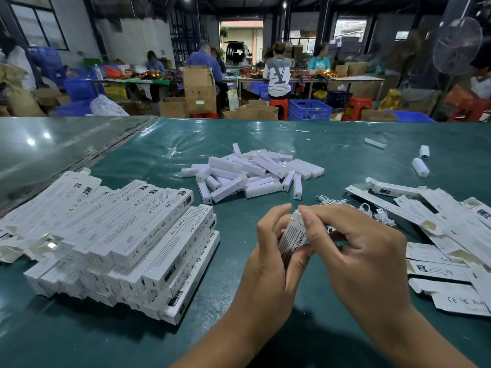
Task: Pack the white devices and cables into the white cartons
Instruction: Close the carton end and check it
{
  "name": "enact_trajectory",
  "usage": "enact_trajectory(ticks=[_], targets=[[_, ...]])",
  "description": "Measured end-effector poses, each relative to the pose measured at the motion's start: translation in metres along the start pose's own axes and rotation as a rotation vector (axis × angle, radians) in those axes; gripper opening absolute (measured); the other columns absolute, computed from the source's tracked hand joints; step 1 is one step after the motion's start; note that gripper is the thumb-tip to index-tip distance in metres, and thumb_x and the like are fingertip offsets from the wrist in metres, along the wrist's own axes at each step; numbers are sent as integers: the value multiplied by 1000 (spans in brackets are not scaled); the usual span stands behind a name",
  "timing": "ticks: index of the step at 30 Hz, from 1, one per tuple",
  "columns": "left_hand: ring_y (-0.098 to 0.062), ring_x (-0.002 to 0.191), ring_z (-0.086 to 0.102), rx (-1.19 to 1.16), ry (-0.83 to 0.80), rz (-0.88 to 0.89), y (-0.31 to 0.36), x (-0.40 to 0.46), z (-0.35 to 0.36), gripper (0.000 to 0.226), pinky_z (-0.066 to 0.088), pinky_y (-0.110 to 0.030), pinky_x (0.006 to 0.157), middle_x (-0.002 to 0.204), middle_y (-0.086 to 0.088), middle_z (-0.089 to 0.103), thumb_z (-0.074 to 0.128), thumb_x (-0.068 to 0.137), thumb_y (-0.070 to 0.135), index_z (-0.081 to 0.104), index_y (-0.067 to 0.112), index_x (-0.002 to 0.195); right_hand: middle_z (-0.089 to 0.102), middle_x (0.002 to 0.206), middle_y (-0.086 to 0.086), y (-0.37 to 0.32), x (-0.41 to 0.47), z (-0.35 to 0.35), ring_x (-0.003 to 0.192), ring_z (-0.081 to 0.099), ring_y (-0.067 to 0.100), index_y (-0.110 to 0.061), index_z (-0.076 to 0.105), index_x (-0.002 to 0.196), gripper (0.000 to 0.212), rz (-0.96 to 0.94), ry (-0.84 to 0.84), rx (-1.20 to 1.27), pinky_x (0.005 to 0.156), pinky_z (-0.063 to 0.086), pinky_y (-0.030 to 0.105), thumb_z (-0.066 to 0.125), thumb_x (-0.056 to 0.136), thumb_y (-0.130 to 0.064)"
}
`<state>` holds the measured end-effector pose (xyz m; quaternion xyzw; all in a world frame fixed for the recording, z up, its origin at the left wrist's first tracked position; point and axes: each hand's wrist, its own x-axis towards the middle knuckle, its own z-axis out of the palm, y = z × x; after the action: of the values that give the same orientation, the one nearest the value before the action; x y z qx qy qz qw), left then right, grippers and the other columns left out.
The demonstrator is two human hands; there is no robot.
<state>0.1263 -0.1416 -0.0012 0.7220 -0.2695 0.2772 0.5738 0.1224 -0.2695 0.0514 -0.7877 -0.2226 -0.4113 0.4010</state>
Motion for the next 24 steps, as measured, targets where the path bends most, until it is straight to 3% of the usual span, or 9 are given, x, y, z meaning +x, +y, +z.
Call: enact_trajectory(ticks=[3, 7, 11, 14, 16, 19, 22, 24], targets=[[-9, 96, 68, 16, -10, -19, -1, -2, 0, 56, 54, -23, 80, 118, 18, 60, 54, 101, 27, 23, 48, 142, 75, 93, -11, 2, -2, 2, 91, 69, 1, -16, 80, 94, 14, -55, 20, -41, 82, 50, 12, 66, 96, -18], [-5, 95, 67, 45, 3, 9, -1, -2, -4, 63, 52, -19, 82, 118, 13, 61, 54, 103, 19, 22, 50, 146, 76, 103, -3, 8, -5, 4, 96, 70, 4, -10, 80, 99, 21, -167, 23, -91, 90, 52, 16, 62, 98, -21], [-7, 95, 68, 46, -2, 74, -2, -1, -4, 51, 54, -24, 79, 123, 13, 62, 51, 105, 29, 26, 44, 146, 74, 105, 0, 15, -6, 3, 98, 69, 8, -9, 78, 106, 26, -223, 1, -68, 89, 52, 19, 57, 98, -22], [-8, 91, 67, -43, -5, 19, -4, -1, -2, 51, 52, -24, 79, 117, 13, 62, 53, 103, 22, 26, 38, 142, 72, 107, 4, 19, -7, 2, 99, 68, 11, -7, 78, 107, 29, -231, -22, -40, 84, 56, 26, 58, 98, -25], [-8, 93, 69, -47, -41, -19, -6, -3, -2, 56, 53, -23, 78, 118, 15, 62, 58, 100, 16, 26, 35, 141, 72, 108, 2, 20, -8, 3, 100, 68, 9, -6, 77, 101, 28, -219, -25, -21, 83, 56, 24, 61, 96, -28], [-6, 82, 68, 65, -224, -214, -10, -2, -6, 59, 55, -28, 69, 113, 14, 64, 67, 90, 26, 27, 44, 130, 71, 98, -12, 20, -6, 5, 82, 67, 4, -17, 65, 93, 15, -74, -51, 17, 74, 50, 14, 70, 89, -31], [-5, 72, 57, 384, -531, -322, -20, 3, -23, 41, 48, -32, 68, 91, 11, 62, 71, 85, 37, 38, 39, 110, 62, 84, -13, 35, 4, -3, 74, 60, 11, -33, 54, 93, 14, 181, -92, 34, 66, 44, 17, 64, 86, -27], [-4, 70, 56, 403, -553, -317, -23, 11, -37, 27, 43, -26, 63, 83, 11, 64, 76, 85, 37, 53, 32, 98, 63, 85, -17, 54, 16, -12, 76, 59, 8, -33, 58, 94, 14, 355, -147, 51, 67, 45, 23, 55, 86, -22]])
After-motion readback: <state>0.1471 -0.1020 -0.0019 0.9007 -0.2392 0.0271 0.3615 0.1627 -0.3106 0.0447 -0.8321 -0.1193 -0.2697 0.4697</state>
